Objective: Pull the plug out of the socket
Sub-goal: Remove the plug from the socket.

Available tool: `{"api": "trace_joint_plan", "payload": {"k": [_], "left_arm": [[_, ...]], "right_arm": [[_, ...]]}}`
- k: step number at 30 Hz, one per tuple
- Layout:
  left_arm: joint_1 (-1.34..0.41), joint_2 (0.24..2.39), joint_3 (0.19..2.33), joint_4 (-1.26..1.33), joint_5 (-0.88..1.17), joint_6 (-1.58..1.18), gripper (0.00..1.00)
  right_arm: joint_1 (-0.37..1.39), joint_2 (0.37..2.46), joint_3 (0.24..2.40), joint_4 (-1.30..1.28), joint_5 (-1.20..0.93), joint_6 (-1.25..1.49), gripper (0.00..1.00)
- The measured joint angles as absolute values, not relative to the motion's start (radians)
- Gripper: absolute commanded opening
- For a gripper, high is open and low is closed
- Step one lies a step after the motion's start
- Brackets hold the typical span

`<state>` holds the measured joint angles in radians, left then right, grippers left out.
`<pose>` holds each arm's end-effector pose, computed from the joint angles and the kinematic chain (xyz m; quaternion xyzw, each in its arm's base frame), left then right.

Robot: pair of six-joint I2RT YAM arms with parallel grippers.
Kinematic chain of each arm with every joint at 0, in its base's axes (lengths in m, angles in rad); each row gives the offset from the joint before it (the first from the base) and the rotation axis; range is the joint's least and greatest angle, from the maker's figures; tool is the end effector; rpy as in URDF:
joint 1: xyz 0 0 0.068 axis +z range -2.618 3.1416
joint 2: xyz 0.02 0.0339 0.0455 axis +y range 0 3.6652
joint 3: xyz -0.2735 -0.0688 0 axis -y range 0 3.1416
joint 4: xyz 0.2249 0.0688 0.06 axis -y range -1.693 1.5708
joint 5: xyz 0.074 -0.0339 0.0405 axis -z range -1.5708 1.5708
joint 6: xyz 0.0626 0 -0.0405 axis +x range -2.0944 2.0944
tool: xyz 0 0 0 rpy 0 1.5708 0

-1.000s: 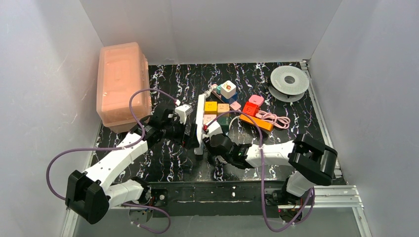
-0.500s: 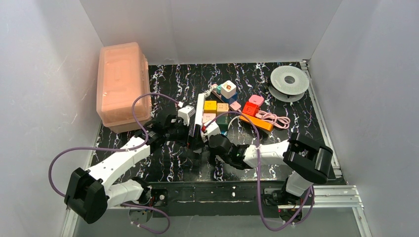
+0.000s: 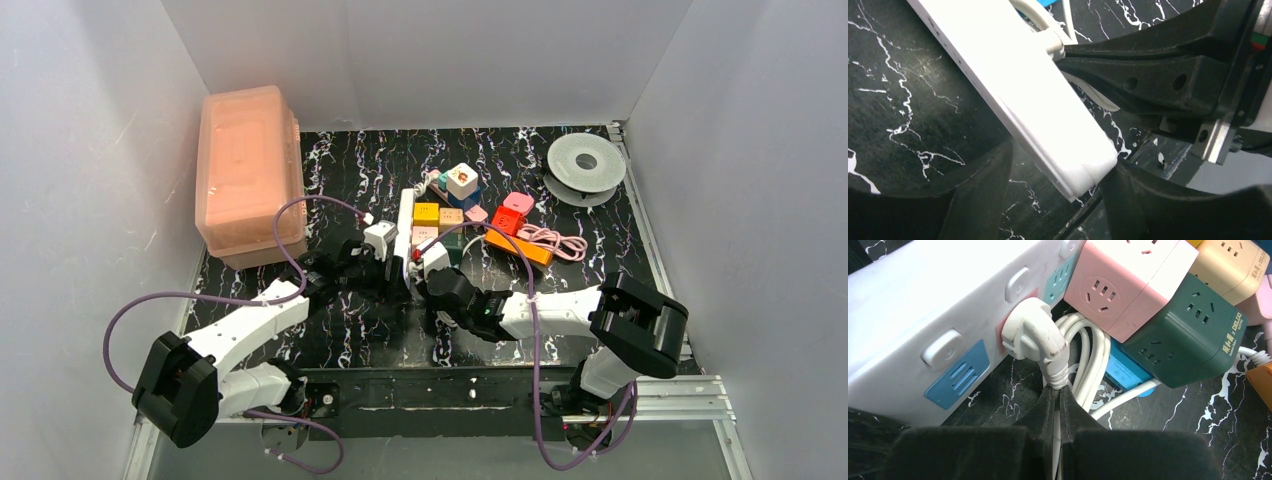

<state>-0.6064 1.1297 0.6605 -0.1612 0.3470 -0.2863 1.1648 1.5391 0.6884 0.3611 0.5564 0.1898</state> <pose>0.1837 -0.1533 0.2343 0.2172 0.8544 -0.3315 0.3361 0.1556 0.2781 0.1976 -0.2613 0.7946 0.1266 0.5332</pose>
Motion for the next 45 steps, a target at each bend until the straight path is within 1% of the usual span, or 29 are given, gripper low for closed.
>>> {"api": "trace_joint_plan", "payload": {"k": [1,2,3,5,10,11,12,13,14,15,16,25,30,32,34,36,37,38,39,41,44,45], "left_arm": [[-0.606,1.135,0.661,-0.157,0.350,-0.287,0.38],[-0.606,1.138,0.661,-0.154,0.348,-0.290,0.33],[-0.615,1.139,0.662,-0.163,0.352,-0.280,0.30],[-0.620,1.140,0.662,-0.182,0.348,-0.273,0.28],[-0.620,1.140,0.664,-0.192,0.347,-0.273,0.28],[-0.620,1.140,0.666,-0.195,0.345,-0.274,0.30],[-0.620,1.140,0.669,-0.199,0.343,-0.274,0.37],[-0.620,1.139,0.670,-0.203,0.339,-0.275,0.49],[-0.620,1.138,0.671,-0.203,0.337,-0.276,0.74],[-0.619,1.137,0.674,-0.202,0.326,-0.281,0.90],[-0.618,1.137,0.677,-0.202,0.321,-0.279,0.98],[-0.614,1.149,0.760,-0.200,0.296,-0.294,0.98],[-0.614,1.174,0.779,-0.195,0.308,-0.265,0.87],[-0.616,1.185,0.779,-0.197,0.323,-0.256,0.84],[-0.616,1.189,0.779,-0.202,0.331,-0.250,0.79],[-0.616,1.190,0.778,-0.203,0.333,-0.247,0.64],[-0.616,1.190,0.777,-0.203,0.332,-0.250,0.56],[-0.616,1.192,0.776,-0.203,0.330,-0.254,0.45],[-0.616,1.196,0.775,-0.205,0.335,-0.258,0.38],[-0.619,1.196,0.773,-0.244,0.318,-0.265,0.28],[-0.610,1.208,0.771,-0.276,0.290,-0.300,0.20],[-0.607,1.213,0.772,-0.276,0.281,-0.308,0.18]], "right_arm": [[1.165,1.539,0.688,0.362,0.554,0.194,0.01],[1.165,1.539,0.688,0.362,0.554,0.197,0.01],[1.165,1.539,0.688,0.360,0.559,0.199,0.01],[1.163,1.539,0.688,0.353,0.575,0.204,0.01],[1.163,1.539,0.688,0.347,0.598,0.227,0.01],[1.165,1.539,0.688,0.347,0.603,0.236,0.01],[1.166,1.539,0.688,0.347,0.611,0.246,0.01],[1.168,1.539,0.688,0.347,0.612,0.250,0.01],[1.169,1.539,0.688,0.347,0.616,0.258,0.01],[1.173,1.538,0.688,0.346,0.622,0.264,0.01],[1.179,1.538,0.688,0.345,0.628,0.269,0.01],[1.223,1.538,0.688,0.340,0.662,0.275,0.01],[1.223,1.538,0.688,0.337,0.675,0.291,0.01],[1.223,1.537,0.688,0.335,0.677,0.294,0.01],[1.223,1.534,0.688,0.330,0.678,0.293,0.01],[1.223,1.527,0.688,0.323,0.678,0.293,0.01],[1.223,1.523,0.688,0.319,0.678,0.290,0.01],[1.224,1.518,0.688,0.318,0.678,0.285,0.01],[1.226,1.513,0.688,0.317,0.675,0.282,0.01],[1.226,1.506,0.688,0.308,0.680,0.277,0.01],[1.226,1.493,0.688,0.294,0.670,0.274,0.01],[1.226,1.488,0.688,0.286,0.665,0.274,0.05]]}}
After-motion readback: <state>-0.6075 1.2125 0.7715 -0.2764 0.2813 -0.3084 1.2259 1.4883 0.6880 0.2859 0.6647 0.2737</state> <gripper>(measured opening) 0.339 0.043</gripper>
